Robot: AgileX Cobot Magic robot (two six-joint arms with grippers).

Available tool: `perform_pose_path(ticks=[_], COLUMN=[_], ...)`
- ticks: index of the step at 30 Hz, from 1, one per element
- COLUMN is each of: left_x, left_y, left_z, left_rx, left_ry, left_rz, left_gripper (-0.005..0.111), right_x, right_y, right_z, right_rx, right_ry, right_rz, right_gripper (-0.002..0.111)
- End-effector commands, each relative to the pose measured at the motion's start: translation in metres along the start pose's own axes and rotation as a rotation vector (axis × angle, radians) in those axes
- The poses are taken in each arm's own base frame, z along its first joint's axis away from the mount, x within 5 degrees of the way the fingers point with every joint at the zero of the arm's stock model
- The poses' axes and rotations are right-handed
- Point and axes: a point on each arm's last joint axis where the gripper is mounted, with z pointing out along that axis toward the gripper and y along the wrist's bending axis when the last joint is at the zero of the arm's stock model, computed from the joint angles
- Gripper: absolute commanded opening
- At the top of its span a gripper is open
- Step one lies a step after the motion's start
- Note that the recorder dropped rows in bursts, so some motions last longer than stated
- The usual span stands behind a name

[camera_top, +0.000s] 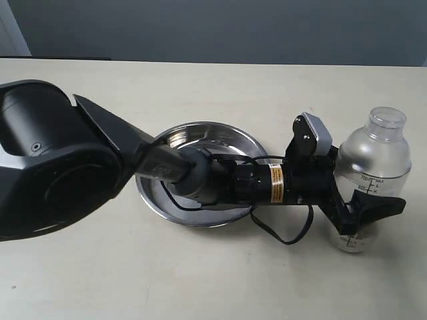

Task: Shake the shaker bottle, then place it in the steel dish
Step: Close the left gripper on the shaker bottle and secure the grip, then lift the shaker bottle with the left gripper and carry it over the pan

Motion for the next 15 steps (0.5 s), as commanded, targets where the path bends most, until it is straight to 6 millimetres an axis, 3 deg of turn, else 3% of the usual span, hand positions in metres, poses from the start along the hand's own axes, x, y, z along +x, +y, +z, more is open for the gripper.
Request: perform_pose_path(ticks=[1, 8, 15], left_x=[0.001, -0.010, -0.062], left_y=[0.000, 0.002, -0.004], left_z=[0.001, 0.001, -0.001], left_rx=[-0.015, -0.088, -0.171], left_ry=[0.010, 0.090, 0.094], left_rz=[-0.009, 0.018, 0.140], left_gripper=[0.000, 0.000, 0.000], right_x=[0.000, 0.000, 0.000], right_y=[0.000, 0.000, 0.000], right_z=[0.000, 0.000, 0.000], right_rx=[0.000, 0.000, 0.000], right_ry=[-0.010, -0.010, -0.010], right_rz=[-0.001, -0.001, -0.001], right_gripper=[-0.001, -0.001, -0.001])
